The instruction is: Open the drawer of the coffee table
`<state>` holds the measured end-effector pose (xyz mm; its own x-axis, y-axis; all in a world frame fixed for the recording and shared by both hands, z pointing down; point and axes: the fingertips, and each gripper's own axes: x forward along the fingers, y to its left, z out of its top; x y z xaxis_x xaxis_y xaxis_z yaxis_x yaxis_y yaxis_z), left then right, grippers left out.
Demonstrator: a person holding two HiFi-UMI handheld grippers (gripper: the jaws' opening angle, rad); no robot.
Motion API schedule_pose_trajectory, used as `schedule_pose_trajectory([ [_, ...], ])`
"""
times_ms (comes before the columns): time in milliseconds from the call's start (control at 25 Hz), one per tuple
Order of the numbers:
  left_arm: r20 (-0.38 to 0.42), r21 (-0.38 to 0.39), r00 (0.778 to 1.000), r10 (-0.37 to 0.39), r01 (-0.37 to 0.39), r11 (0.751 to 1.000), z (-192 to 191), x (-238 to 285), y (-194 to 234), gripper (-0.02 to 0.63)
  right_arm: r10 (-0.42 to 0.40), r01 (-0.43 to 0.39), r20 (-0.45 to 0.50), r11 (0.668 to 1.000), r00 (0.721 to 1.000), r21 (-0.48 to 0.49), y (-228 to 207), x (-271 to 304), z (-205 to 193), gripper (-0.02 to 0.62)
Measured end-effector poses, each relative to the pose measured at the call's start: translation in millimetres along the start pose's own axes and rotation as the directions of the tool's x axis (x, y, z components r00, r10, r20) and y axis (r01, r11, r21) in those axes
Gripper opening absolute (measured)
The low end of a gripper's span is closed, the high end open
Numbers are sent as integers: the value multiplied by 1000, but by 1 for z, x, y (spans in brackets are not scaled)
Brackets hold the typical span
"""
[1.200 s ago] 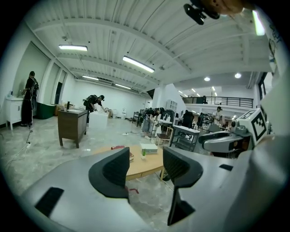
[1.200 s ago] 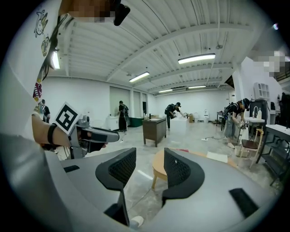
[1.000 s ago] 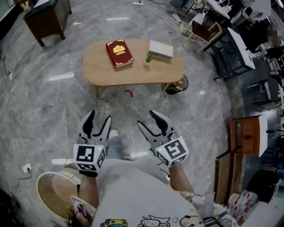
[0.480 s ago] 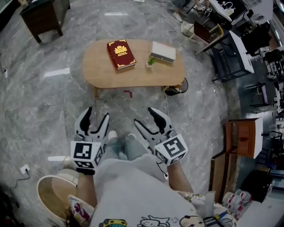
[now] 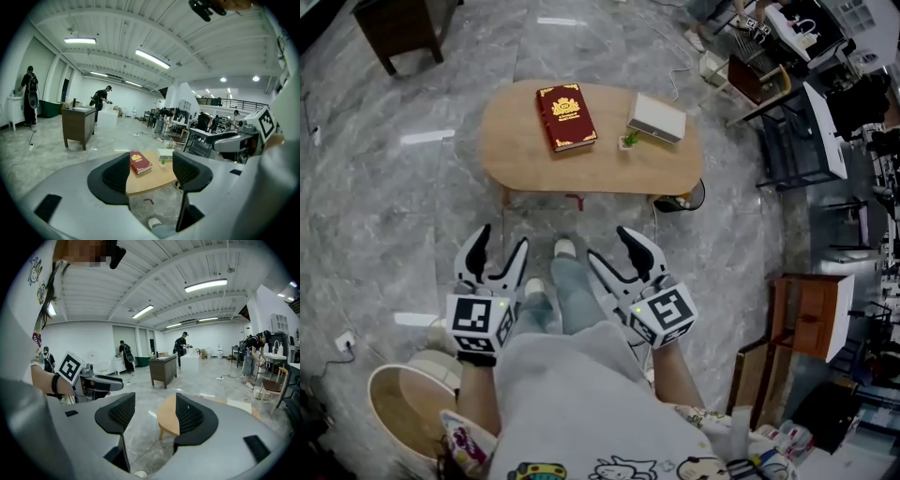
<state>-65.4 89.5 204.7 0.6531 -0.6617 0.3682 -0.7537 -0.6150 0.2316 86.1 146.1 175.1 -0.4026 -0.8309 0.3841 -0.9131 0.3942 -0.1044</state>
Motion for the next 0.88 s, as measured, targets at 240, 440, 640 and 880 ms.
schedule_pose_trajectory([
  [240, 8, -9, 997, 81, -81, 997, 22, 50, 17, 261, 95, -96, -23, 994, 995, -47, -45, 50, 14, 236],
  [440, 15, -42, 988, 152, -151, 988, 43, 87, 29, 261, 197, -201, -44, 976, 979, -88, -81, 93, 38, 236],
  [640, 13, -67, 973, 231, -229, 971, 52, 111, 43, 261, 282, -287, -57, 949, 958, -128, -107, 126, 55, 236],
  [880, -7, -92, 957, 291, -291, 952, 49, 120, 60, 261, 344, -354, -90, 926, 935, -135, -115, 157, 58, 236],
])
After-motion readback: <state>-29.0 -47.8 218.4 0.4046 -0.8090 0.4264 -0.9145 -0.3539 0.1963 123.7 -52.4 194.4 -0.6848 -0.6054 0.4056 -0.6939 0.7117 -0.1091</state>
